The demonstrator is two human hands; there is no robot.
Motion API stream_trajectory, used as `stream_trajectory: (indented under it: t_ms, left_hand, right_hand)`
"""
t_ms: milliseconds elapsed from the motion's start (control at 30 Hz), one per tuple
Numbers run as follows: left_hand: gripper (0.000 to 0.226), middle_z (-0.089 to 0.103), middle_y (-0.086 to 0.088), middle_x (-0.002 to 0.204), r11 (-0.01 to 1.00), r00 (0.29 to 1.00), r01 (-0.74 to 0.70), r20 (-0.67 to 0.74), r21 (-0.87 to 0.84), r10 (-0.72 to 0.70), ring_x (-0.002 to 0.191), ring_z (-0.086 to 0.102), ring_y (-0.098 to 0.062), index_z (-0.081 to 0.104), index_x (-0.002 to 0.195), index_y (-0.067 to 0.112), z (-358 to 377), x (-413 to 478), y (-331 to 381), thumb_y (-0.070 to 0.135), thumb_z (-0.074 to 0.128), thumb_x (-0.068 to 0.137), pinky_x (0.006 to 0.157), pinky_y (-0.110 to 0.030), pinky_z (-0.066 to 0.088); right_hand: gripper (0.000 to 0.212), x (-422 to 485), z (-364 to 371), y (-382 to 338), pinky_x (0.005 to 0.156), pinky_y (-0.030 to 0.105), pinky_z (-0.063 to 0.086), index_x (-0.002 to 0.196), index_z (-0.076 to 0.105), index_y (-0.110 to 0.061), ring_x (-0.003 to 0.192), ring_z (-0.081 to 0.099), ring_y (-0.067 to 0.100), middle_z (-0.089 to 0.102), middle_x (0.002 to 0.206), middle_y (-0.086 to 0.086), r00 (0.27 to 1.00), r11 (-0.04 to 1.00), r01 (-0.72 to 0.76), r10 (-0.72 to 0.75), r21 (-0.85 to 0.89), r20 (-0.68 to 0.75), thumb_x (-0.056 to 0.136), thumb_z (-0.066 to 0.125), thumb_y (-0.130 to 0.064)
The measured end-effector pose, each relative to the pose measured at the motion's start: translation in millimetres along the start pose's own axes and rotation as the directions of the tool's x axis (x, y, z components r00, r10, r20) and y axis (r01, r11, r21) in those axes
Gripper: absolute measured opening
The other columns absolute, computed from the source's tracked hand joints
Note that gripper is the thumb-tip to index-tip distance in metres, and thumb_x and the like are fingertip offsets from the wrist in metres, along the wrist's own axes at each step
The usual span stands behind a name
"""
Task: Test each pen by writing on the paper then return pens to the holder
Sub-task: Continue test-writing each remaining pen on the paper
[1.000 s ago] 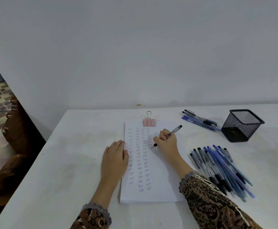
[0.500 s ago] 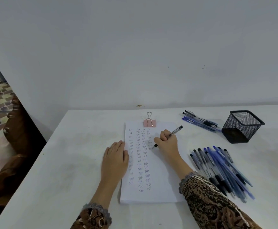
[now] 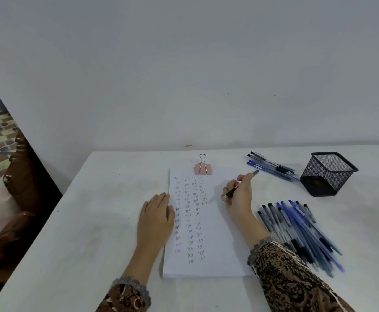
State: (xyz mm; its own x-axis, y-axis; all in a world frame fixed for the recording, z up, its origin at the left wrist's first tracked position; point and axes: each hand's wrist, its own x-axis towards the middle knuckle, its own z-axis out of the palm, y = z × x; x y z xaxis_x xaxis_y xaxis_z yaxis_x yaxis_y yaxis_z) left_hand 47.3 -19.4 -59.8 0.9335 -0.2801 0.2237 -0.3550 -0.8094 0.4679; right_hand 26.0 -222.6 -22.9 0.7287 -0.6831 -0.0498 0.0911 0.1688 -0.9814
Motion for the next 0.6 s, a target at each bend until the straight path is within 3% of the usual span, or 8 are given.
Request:
stream_trajectory:
  t_ms: [200, 300, 433, 533, 600]
  left_hand:
    - [0.044, 0.036, 0.002, 0.148, 1.000, 1.000, 0.001, -0.009, 0.004, -0.001, 0.139, 0.026, -0.012, 0.037, 0.141, 0.015, 0, -1, 1, 0.025, 0.033, 0.098, 0.118, -0.031, 0.013]
    - [0.045, 0.035, 0.002, 0.149, 1.000, 1.000, -0.002, -0.002, 0.006, 0.002, 0.140, 0.025, -0.012, 0.036, 0.142, 0.014, 0, -1, 1, 0.025, 0.033, 0.098, 0.118, -0.030, 0.011]
    - [0.044, 0.036, 0.001, 0.148, 1.000, 1.000, -0.005, 0.001, 0.005, 0.005, 0.139, 0.026, -0.013, 0.036, 0.141, 0.014, -1, -1, 1, 0.025, 0.033, 0.098, 0.118, -0.031, 0.012]
    - [0.044, 0.036, 0.001, 0.148, 1.000, 1.000, -0.007, 0.002, 0.013, 0.007, 0.139, 0.026, -0.013, 0.037, 0.141, 0.014, 0, 0, 0, 0.025, 0.034, 0.098, 0.118, -0.031, 0.013]
    - [0.044, 0.036, 0.001, 0.148, 1.000, 1.000, -0.006, 0.000, 0.017, 0.006, 0.139, 0.026, -0.013, 0.038, 0.140, 0.014, 1, 0, -1, 0.025, 0.033, 0.098, 0.118, -0.031, 0.013]
  right_hand:
    - [0.037, -7, -1, 3, 0.050, 0.026, 0.033, 0.073, 0.041, -0.017, 0.048, 0.038, 0.016, 0.040, 0.056, -0.001, 0.993, 0.998, 0.022, -0.016, 0.053, -0.116, 0.101, 0.027, -0.035]
    - [0.038, -11, 0, 7, 0.055, 0.030, 0.037, 0.070, 0.040, -0.015, 0.054, 0.042, 0.017, 0.045, 0.060, 0.001, 0.985, 0.997, 0.068, -0.075, -0.048, -0.156, 0.101, 0.026, -0.031]
    - [0.037, -15, 1, 4, 0.049, 0.019, 0.038, 0.068, 0.038, -0.015, 0.054, 0.041, 0.016, 0.046, 0.062, 0.002, 0.977, 0.989, 0.078, -0.102, -0.129, -0.187, 0.102, 0.026, -0.025]
    - [0.030, -20, 0, -10, 0.054, 0.022, 0.036, 0.075, 0.041, -0.015, 0.059, 0.039, 0.013, 0.045, 0.068, 0.000, 0.989, 0.982, 0.059, -0.082, -0.180, -0.123, 0.101, 0.028, -0.024]
    - [0.026, -20, -7, -26, 0.062, 0.029, 0.035, 0.089, 0.047, -0.011, 0.068, 0.044, 0.015, 0.047, 0.077, 0.001, 0.998, 0.937, 0.059, -0.067, -0.344, -0.009, 0.101, 0.029, -0.026]
